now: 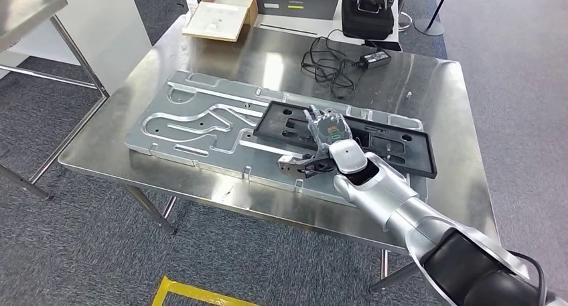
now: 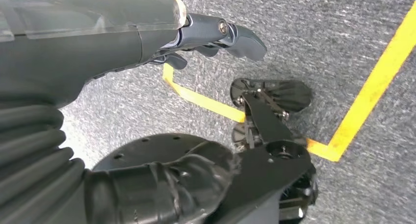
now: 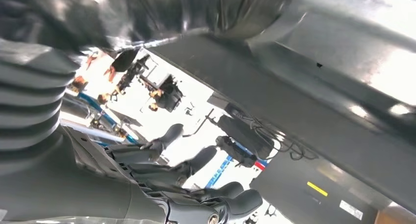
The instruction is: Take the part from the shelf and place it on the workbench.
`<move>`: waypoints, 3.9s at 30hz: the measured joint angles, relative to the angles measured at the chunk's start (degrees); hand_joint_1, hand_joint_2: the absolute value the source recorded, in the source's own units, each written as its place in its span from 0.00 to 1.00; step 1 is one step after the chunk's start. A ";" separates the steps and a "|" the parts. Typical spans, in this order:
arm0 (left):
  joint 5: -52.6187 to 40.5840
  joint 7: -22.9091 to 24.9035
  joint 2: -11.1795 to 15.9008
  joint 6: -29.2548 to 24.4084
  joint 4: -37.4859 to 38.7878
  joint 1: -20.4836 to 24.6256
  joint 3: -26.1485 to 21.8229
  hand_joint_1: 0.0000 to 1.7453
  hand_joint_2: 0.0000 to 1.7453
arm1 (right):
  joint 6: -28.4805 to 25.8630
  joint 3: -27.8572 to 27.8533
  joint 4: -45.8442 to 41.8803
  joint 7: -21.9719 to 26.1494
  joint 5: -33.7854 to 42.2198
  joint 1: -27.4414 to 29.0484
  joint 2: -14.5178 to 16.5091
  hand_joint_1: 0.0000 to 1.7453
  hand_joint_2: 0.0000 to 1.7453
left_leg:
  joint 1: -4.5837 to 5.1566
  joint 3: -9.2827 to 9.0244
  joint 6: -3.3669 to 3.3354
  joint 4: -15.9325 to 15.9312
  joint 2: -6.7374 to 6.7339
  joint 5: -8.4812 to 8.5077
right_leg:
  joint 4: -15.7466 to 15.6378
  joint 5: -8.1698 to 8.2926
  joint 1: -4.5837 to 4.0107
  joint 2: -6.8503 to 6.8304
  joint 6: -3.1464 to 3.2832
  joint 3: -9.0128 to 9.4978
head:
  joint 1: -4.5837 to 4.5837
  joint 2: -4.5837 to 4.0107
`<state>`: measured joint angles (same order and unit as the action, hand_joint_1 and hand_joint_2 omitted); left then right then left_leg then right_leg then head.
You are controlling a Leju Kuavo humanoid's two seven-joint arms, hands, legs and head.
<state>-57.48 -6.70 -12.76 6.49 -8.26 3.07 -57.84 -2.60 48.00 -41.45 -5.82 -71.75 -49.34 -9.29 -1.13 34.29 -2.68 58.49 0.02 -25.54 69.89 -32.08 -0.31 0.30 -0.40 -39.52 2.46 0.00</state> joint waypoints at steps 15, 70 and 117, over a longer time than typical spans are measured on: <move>0.07 0.00 -0.15 0.24 0.00 -0.22 -0.53 0.00 0.00 | -1.84 -0.08 -4.84 0.68 3.17 0.43 1.27 0.00 0.00 | -0.66 3.94 3.20 9.84 0.04 -6.20 | -12.61 6.73 0.97 -0.36 2.14 6.12 | -0.04 0.00; -0.60 -0.20 -0.50 -2.45 -0.27 -0.11 -0.85 0.00 0.00 | -20.27 19.60 -53.74 11.15 13.26 19.15 4.02 0.00 1.00 | 0.50 -1.14 1.59 0.34 -3.17 -1.51 | -10.79 3.49 -0.71 -7.12 1.34 7.71 | -0.07 0.00; -3.53 0.52 -1.04 -3.50 0.31 0.63 -0.82 0.00 0.00 | -25.59 23.00 -41.50 9.88 7.98 23.27 6.46 0.00 1.00 | -0.25 1.57 2.68 -0.26 7.89 1.42 | -12.17 4.32 0.48 3.49 2.66 8.39 | 0.10 0.00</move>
<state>-61.01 -6.19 -13.80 2.99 -7.94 3.70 -58.66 -28.19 71.00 -82.95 4.05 -63.77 -26.07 -2.83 -1.39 35.87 0.00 58.24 7.91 -24.11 57.72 -27.76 0.17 3.80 2.25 -31.13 2.56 0.00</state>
